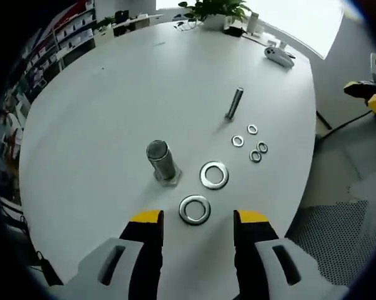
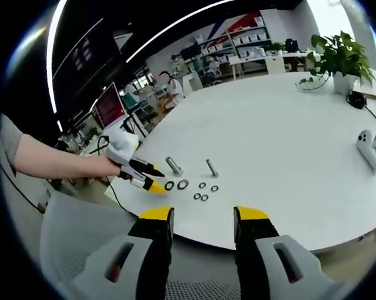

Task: Place the washer onto the threaded stud by aligning its center hole with the stud, sliding it down to the base, and recovering from edge contact or off-axis alignment until the washer reaches the visible bottom stop.

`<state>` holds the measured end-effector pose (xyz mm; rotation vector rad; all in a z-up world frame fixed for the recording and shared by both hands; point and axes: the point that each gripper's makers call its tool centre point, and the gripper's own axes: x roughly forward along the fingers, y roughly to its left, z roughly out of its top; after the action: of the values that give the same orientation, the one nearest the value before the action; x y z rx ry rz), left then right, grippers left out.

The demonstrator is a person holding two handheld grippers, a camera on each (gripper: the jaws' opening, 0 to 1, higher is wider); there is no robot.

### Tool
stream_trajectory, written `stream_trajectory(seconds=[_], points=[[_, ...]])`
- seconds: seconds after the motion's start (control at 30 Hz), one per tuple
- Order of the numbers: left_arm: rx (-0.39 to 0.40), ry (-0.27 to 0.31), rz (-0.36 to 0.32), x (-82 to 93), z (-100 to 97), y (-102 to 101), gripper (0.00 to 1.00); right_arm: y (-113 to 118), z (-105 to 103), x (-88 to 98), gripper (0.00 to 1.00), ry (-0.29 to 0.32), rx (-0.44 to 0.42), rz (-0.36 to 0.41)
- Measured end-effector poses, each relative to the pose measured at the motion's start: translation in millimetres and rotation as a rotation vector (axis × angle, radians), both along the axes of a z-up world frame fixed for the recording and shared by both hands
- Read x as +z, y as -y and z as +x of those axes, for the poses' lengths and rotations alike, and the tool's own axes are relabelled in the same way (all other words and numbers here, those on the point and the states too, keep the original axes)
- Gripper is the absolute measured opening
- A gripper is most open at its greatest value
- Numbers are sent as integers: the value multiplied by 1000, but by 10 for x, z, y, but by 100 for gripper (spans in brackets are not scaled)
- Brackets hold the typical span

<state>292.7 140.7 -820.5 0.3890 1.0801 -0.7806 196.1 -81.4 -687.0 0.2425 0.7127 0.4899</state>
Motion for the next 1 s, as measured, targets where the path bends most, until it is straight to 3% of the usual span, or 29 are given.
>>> stream_trajectory(seconds=[0.3,0.6,1.0], points=[[-74,-10,64,-114,11,42,37,17,11,5,40,1,-12,3],[-211,6,147,-167,2,37,32,40,32,22,40,11,-28,12],[-242,-28,186,-176,-21,44,28,53,51,42,39,21,-42,20]])
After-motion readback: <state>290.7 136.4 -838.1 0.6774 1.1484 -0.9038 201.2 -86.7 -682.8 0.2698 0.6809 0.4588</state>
